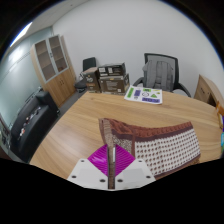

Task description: Fold towel

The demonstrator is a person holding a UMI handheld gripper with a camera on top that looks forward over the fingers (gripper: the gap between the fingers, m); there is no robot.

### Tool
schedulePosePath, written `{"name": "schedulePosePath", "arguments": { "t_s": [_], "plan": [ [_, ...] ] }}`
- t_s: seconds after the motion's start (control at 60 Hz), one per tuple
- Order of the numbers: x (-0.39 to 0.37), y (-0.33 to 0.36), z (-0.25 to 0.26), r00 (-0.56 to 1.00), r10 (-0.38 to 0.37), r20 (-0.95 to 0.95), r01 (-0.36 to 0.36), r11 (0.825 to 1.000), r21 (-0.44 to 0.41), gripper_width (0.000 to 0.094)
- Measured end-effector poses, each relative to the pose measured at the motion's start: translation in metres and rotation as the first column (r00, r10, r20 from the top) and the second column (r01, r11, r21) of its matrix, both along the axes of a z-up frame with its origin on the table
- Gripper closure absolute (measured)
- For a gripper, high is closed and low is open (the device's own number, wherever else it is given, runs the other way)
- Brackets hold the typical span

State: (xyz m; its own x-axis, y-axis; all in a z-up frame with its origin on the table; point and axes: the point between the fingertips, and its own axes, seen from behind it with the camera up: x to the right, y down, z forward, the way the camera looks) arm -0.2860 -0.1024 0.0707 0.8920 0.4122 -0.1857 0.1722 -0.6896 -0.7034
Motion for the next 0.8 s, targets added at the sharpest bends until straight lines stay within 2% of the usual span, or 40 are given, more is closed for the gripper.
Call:
{"name": "schedulePosePath", "arguments": {
  "t_s": [0.1,0.25,0.383,0.633,0.717,0.8],
  "plan": [
    [-0.001,0.008,0.034,0.993,0.001,-0.114,-0.001,1.000,0.001,0.0882],
    [0.044,0.040,0.056,0.982,-0.079,-0.174,0.080,0.997,0.000,0.0882],
    [0.109,0.067,0.036,0.977,-0.158,-0.140,0.158,0.987,-0.008,0.0882],
    [0.203,0.089,-0.026,0.954,-0.294,-0.049,0.292,0.955,-0.053,0.0860],
    [0.222,0.093,-0.041,0.948,-0.317,-0.006,0.317,0.948,-0.035,0.0747],
    [0.251,0.098,-0.043,0.932,-0.354,0.078,0.353,0.935,0.033,0.0422]
  ]
}}
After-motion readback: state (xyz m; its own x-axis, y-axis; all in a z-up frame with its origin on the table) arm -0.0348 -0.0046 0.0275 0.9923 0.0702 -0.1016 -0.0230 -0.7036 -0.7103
